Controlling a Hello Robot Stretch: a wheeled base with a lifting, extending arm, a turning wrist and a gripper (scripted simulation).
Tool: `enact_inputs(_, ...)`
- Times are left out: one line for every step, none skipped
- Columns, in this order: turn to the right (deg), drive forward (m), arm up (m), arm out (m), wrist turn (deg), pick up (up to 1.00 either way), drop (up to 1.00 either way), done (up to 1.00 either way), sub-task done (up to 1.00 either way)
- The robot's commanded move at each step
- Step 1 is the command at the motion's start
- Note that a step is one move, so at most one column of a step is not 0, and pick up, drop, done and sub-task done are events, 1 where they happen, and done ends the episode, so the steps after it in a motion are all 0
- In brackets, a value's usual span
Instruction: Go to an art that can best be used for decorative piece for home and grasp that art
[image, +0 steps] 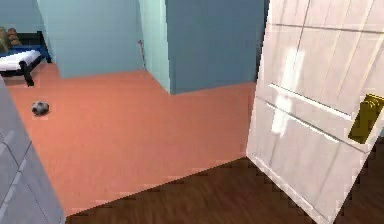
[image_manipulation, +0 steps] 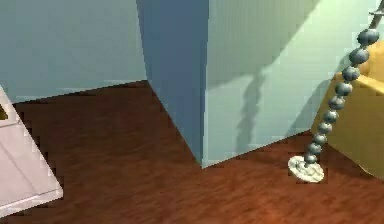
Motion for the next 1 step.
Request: enact_inputs(0.0,1.0,0.0,0.0,0.0,0.0,0.0,0.0,0.0)
